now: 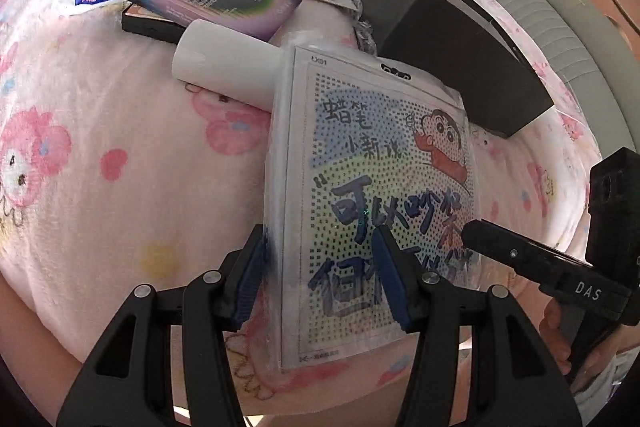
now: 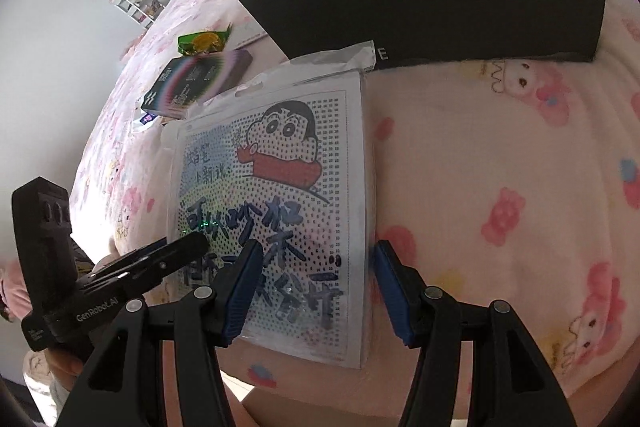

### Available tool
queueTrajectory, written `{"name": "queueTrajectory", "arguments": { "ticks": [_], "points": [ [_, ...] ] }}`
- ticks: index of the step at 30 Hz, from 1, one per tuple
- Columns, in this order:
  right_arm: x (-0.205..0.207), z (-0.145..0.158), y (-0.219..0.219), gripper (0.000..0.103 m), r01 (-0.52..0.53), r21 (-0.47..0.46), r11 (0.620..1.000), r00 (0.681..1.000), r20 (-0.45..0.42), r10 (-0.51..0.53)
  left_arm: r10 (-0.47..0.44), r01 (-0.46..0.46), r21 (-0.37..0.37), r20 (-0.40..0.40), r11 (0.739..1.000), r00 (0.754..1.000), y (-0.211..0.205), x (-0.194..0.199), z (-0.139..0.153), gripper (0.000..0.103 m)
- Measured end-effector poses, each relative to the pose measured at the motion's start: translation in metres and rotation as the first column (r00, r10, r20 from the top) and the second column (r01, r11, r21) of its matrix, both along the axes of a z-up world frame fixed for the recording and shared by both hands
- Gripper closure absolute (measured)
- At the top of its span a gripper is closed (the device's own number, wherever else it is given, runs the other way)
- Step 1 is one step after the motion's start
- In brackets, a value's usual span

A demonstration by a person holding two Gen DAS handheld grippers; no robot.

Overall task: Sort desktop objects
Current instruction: 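Carry the bead-art kit with the left gripper over the black DAPHNE box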

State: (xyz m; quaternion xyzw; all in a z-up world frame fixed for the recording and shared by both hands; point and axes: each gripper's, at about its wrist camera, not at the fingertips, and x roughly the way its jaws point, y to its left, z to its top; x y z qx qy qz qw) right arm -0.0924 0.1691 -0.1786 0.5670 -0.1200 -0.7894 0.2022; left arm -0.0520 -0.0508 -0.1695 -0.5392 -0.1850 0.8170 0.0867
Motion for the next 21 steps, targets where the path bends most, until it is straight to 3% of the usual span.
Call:
{"name": "queueTrajectory", "arguments": {
  "ticks": [4, 10, 16, 21],
  "points": [
    [-0.003, -0.012, -0.002, 0.048, -0.015, 0.008, 1.0, 1.0, 0.016, 0.015, -0.011, 0.011, -0.014, 0.014, 1.0, 1.0, 0.004, 0.001, -0.003, 0.04],
    [-0.001, -0.016, -0.007, 0.046, -0.033, 0.038, 0.999, 0.999, 0.017, 0.033, -0.039, 0.041, -0.046, 0.029, 0.998, 0.999, 0.015, 0.002, -0.001, 0.037],
    [-0.001, -0.018, -0.003, 0.046, -0.029, 0.027, 0.999, 0.999, 0.024, 0.028, -0.038, 0.04, -0.053, 0.038, 0.998, 0.999, 0.015, 0.004, 0.002, 0.037],
    [0.004, -0.009, -0.004, 0.046, -0.031, 0.075, 0.997, 0.999, 0.009, 0.031, -0.048, 0.05, -0.037, 0.044, 0.998, 0.998, 0.017, 0.001, 0.011, 0.039]
  ]
}}
